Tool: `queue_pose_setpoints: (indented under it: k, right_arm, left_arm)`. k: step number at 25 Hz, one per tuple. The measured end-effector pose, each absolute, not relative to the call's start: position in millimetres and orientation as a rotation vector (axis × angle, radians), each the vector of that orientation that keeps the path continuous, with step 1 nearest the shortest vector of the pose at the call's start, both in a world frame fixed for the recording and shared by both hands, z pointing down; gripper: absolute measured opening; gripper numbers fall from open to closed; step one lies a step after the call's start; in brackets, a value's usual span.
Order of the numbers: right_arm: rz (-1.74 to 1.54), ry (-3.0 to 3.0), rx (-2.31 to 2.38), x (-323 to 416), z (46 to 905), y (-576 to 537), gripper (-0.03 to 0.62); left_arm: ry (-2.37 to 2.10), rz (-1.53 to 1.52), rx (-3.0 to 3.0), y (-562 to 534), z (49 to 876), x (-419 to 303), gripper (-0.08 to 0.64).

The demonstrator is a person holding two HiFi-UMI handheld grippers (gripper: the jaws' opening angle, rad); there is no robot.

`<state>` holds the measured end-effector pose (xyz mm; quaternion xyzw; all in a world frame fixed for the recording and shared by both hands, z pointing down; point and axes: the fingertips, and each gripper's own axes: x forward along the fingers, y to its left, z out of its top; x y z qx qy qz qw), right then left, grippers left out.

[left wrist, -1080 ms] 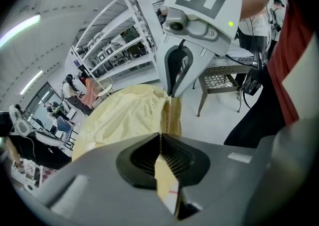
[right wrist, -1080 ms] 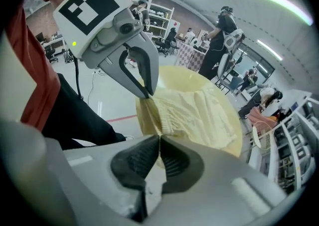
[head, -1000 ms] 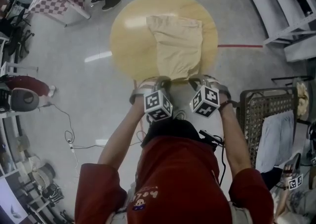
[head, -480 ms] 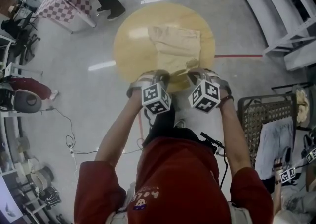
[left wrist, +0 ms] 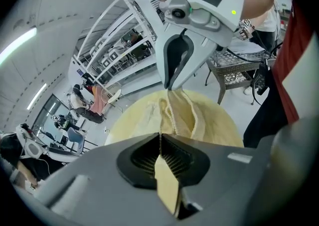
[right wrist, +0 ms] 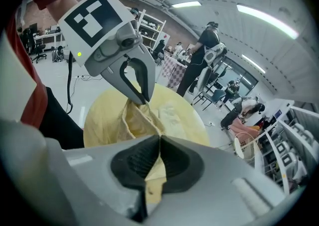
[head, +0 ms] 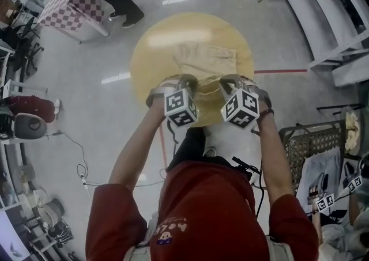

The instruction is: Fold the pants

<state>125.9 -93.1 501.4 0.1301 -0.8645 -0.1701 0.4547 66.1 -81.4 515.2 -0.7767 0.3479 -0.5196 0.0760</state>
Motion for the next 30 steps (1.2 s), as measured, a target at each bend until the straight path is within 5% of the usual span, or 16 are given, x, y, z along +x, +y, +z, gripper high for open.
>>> queue_pose_setpoints:
  k: [30]
  right_arm:
    - [-0.153, -1.972, 0.313, 62.3, 611.2, -275.7, 0.012]
  left_arm:
    - [0.795, -1.695, -2.515, -263.8, 623.6, 4.4, 0.029]
